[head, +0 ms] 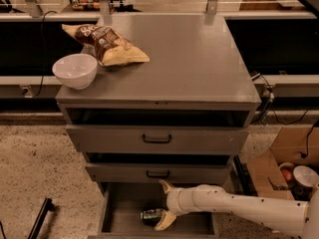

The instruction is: Pick green can from bottom drawer and place on counter

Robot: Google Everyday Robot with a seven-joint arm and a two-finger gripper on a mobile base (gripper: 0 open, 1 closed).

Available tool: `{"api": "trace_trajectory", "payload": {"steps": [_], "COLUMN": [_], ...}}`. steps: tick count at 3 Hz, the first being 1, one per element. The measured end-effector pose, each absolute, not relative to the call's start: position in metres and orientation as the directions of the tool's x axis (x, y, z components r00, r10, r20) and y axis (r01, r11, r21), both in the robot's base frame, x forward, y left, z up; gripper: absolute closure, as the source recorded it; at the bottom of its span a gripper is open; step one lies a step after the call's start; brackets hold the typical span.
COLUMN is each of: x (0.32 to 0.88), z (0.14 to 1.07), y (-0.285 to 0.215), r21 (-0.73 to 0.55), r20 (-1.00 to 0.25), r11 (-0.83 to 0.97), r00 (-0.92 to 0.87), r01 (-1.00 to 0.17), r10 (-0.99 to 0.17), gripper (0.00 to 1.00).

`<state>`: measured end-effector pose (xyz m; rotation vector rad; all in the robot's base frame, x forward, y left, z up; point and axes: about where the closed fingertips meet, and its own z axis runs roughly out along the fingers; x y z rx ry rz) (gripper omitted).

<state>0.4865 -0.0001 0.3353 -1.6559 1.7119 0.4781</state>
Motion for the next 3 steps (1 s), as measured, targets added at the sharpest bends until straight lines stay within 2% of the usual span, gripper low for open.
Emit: {"api": "trace_trajectory", "payload": {"steps": [1, 2, 3], "x": [0.488, 0.483, 0.481], "z": [0.305, 0.27, 0.244], "y": [0.02, 0.043, 0.057], "r21": [-0.132, -0.063, -0.045], "r20": [-0.699, -0.711, -0.762], "r11": [0.069, 0.009, -0.002], "r00": [0.043, 0.038, 0.036], "r01": [-0.989, -0.998, -0.999], "r10": [-0.714, -0.702, -0.647], "gripper": [0.0, 0.17, 0.39]}}
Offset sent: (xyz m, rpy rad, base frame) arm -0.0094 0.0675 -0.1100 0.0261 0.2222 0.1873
